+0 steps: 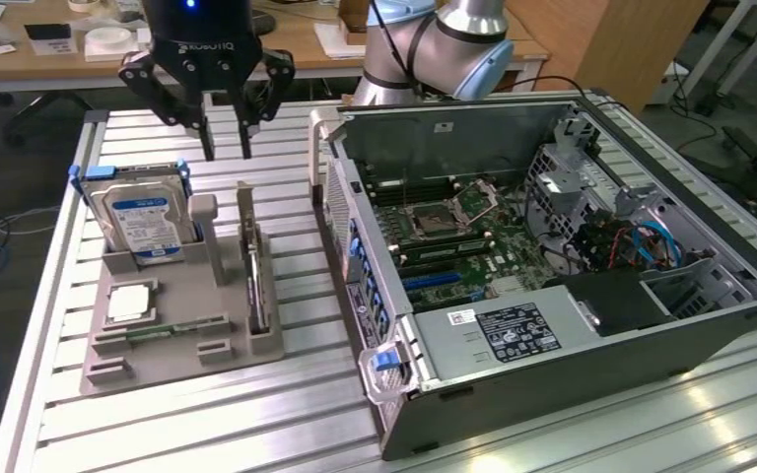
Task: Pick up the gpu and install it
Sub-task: 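Pick up the gpu and move the gpu toward the slot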
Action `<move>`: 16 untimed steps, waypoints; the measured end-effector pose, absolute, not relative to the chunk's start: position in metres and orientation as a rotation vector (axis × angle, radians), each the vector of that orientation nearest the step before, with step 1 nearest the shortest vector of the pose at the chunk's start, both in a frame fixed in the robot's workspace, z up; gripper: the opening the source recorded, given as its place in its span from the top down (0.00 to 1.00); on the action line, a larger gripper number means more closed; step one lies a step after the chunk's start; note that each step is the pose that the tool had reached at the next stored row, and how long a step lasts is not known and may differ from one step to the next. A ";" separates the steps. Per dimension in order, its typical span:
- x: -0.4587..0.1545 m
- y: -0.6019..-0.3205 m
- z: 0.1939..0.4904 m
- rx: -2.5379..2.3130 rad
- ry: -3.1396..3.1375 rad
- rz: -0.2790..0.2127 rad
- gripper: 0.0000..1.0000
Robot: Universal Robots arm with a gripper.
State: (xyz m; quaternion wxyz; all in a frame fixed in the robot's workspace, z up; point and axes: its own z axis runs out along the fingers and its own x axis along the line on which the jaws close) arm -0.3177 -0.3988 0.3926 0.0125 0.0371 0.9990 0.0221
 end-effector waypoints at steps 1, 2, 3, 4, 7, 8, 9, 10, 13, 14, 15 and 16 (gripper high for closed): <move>-0.318 -0.399 0.393 0.116 3.114 0.069 0.59; -0.318 -0.399 0.393 0.116 3.114 0.069 0.53; -0.318 -0.399 0.393 0.116 3.114 0.069 0.47; -0.318 -0.399 0.393 0.116 3.114 0.069 0.47; -0.318 -0.399 0.391 0.114 3.115 0.069 0.35; -0.318 -0.399 0.390 0.112 3.118 0.069 0.35; -0.318 -0.399 0.389 0.108 3.120 0.069 0.35; -0.318 -0.399 0.387 0.104 3.122 0.068 0.35; -0.318 -0.400 0.383 0.082 3.127 0.068 0.35; -0.318 -0.400 0.381 0.072 3.127 0.068 0.35; -0.318 -0.400 0.380 0.066 3.128 0.068 0.35; -0.318 -0.400 0.379 0.063 3.128 0.068 0.35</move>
